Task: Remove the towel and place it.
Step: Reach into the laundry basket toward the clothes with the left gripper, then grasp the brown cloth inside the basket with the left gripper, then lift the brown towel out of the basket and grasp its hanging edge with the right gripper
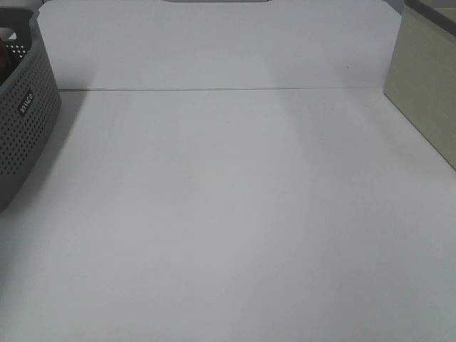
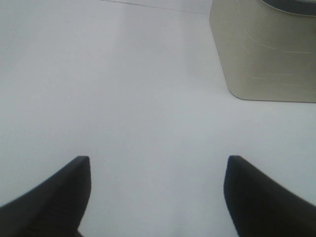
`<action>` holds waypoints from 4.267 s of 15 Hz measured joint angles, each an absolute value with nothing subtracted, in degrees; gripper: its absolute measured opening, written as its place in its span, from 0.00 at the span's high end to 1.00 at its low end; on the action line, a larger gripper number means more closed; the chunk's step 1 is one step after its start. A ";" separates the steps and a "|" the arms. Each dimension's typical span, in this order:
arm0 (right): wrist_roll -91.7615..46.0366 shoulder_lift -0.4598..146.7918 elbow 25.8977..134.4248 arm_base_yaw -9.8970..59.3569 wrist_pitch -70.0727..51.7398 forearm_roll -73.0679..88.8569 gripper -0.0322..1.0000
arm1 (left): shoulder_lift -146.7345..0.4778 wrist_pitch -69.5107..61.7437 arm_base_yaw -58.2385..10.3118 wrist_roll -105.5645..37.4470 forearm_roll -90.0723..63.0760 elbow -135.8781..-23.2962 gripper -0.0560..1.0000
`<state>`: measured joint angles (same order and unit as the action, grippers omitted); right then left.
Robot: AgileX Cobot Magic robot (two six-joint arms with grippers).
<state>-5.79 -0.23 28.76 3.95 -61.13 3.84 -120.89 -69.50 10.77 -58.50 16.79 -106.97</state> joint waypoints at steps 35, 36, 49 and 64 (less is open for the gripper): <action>-5.79 -0.23 28.76 3.95 -61.13 3.84 0.26 | -90.47 -69.61 10.60 -49.45 7.51 -107.37 0.95; -5.79 -0.23 28.76 3.95 -61.13 3.84 0.26 | -89.21 -69.67 10.60 -49.45 6.19 -107.37 0.95; -5.79 -0.23 28.76 3.95 -61.13 3.84 0.26 | -83.25 -69.73 -17.70 -36.55 10.71 -116.37 0.95; -30.71 20.68 29.39 3.95 -47.15 33.98 0.26 | -99.01 -67.15 -42.51 -18.85 22.17 -116.60 0.95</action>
<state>-30.71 20.68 29.39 3.95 -47.15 33.98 -99.01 -67.15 -42.51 -18.85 22.17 -116.60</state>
